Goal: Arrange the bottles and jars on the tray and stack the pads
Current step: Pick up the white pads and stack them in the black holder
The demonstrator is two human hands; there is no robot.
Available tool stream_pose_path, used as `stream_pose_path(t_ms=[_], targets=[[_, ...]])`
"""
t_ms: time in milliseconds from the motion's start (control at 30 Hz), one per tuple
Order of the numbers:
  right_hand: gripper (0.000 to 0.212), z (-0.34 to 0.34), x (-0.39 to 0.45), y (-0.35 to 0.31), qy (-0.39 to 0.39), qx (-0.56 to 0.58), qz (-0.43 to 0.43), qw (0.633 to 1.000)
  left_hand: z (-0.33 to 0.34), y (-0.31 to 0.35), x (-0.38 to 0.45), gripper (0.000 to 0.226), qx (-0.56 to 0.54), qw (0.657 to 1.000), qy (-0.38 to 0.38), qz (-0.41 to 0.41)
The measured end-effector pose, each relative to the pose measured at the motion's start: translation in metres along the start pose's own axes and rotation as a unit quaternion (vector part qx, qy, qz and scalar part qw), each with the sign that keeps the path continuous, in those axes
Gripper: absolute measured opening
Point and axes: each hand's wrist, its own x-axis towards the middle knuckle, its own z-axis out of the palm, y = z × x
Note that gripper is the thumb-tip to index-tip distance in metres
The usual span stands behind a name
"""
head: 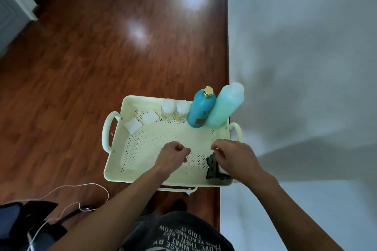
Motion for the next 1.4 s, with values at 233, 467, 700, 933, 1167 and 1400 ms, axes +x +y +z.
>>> stream_pose_path(t_ms=[233, 467, 700, 933, 1167, 1400], targets=[[0.015, 0.024, 0.049, -0.041, -0.071, 0.081, -0.008, 0.994, -0.035, -0.017, 0.011, 0.030, 0.022, 0.998, 0.060, -0.025], [0.010, 0.063, 0.089, -0.057, -0.159, 0.241, 0.102, 0.952, -0.071, -0.047, 0.026, 0.029, -0.073, 0.988, 0.100, -0.095], [0.010, 0.103, 0.119, -0.062, -0.178, 0.274, 0.174, 0.929, -0.089, -0.077, 0.048, 0.022, -0.242, 0.936, 0.168, -0.192], [0.032, 0.120, 0.157, -0.091, -0.189, 0.146, 0.078, 0.968, -0.085, -0.076, 0.068, 0.022, -0.385, 0.860, 0.231, -0.243], [0.053, 0.141, 0.194, -0.112, -0.212, 0.047, 0.041, 0.975, -0.092, -0.061, 0.096, 0.025, -0.482, 0.766, 0.308, -0.292], [0.045, 0.163, 0.212, -0.128, -0.225, 0.033, 0.128, 0.965, -0.087, -0.050, 0.106, 0.015, -0.561, 0.687, 0.360, -0.288]])
